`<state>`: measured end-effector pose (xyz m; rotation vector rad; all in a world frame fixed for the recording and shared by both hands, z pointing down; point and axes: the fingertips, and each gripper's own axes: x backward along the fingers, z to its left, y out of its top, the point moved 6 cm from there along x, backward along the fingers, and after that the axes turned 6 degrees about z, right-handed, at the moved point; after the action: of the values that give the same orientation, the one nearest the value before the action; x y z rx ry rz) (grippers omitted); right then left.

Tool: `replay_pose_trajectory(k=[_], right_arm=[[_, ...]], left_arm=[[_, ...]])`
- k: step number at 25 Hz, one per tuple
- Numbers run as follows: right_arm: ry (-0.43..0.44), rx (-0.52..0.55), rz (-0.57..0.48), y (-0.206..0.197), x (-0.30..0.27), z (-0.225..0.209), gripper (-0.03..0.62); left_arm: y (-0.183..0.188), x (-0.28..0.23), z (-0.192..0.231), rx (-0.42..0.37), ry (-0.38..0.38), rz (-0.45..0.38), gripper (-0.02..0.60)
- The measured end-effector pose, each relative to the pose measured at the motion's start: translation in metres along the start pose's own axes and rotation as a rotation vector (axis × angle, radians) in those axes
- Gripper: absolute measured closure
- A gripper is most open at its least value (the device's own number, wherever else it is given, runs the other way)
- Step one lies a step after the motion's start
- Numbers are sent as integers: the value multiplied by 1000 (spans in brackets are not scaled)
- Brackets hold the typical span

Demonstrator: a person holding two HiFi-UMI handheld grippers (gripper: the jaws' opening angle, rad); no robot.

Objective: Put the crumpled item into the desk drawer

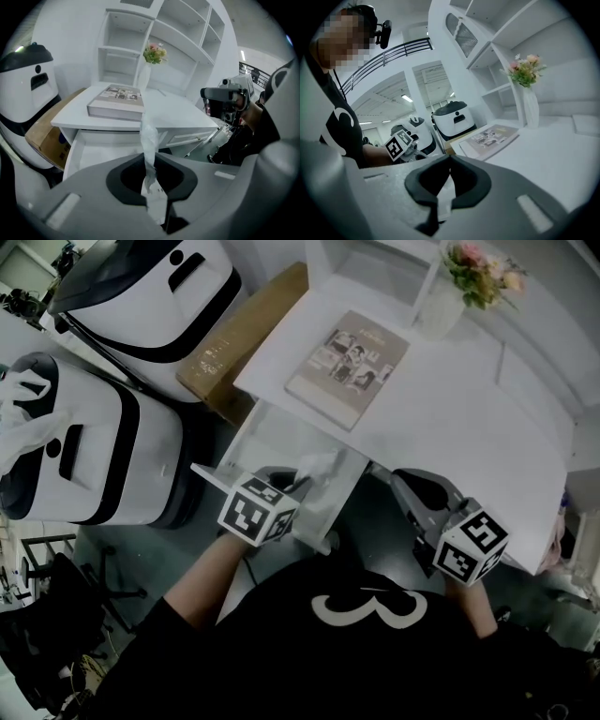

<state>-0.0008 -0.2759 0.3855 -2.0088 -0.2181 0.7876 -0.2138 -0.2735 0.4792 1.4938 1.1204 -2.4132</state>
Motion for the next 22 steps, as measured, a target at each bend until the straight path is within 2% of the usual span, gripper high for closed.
replay_pose_trajectory(k=[8,13,18,22], right_arm=[[-45,-44,5,-16,-4,-10,592],[-75,-68,16,-26,1,-14,592],[-100,-86,22,-33,6,-17,591],[-115,-93,29,-35,10,-19,592]], left_arm=[[-4,-45,21,0,-94,136,533],[-6,-77,33,56,-155,218,532],[-9,-103,40,107,-230,254,532],[-18,-126,52,199,-263,278,532]])
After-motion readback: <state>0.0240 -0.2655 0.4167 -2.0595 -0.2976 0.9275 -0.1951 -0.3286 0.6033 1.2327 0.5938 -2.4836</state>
